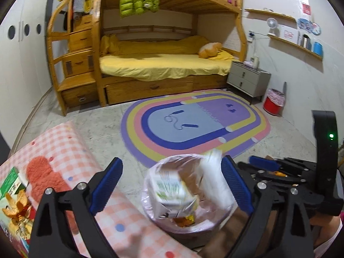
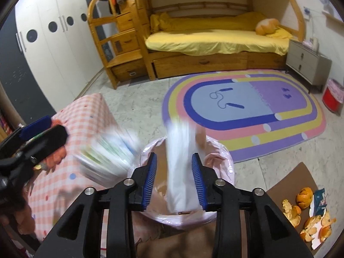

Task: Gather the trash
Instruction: 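Carry the carton and bag over the bin and open both tools, then move both open tools back over the table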

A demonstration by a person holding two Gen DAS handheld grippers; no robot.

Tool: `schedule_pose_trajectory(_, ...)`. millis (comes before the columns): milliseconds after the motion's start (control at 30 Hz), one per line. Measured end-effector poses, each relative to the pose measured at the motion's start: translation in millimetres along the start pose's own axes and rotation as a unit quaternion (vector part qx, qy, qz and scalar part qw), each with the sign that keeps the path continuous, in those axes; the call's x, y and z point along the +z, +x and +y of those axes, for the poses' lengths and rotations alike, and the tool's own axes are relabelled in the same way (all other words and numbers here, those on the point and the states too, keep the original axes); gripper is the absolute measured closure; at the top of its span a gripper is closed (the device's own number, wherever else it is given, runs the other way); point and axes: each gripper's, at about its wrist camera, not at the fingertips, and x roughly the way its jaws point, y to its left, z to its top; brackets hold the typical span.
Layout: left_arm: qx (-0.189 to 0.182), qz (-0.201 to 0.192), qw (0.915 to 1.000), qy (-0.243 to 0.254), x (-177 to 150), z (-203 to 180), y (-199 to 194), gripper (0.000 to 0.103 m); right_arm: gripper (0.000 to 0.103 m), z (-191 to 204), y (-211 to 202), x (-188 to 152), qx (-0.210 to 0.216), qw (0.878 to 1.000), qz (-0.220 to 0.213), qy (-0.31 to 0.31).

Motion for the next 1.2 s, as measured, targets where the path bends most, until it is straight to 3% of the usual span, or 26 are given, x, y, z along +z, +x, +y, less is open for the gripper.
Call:
schedule_pose_trajectory(267,0.048,0.000,0.9984,-0.031,-16,30,-40,0.013,0.067,14,-37,-7,0.013,1.000,-0.014,0.001)
schedule_pose_trajectory(600,0.118,0.003,0.9908,-0.066,-67,70,-121,0.013,0.067,85,-78,-27,0.076,0.995,-0.011,-0.056)
schedule_pose_trajectory(800,0.176,0.023,0.9784,-0.106,-107,112,-159,0.013,0.067,151,-71,-39,0.111,0.987,0.014,-0.119)
schedule_pose_trajectory(900,0.203,0.026,0.9687,-0.140,-121,141,-177,0.012,0.059,179,-65,-40,0.125,0.982,0.020,-0.141)
schedule_pose_trajectory(1200,0.270,0.019,0.9434,-0.191,-136,203,-207,0.009,0.056,248,-27,-22,0.139,0.970,0.030,-0.198)
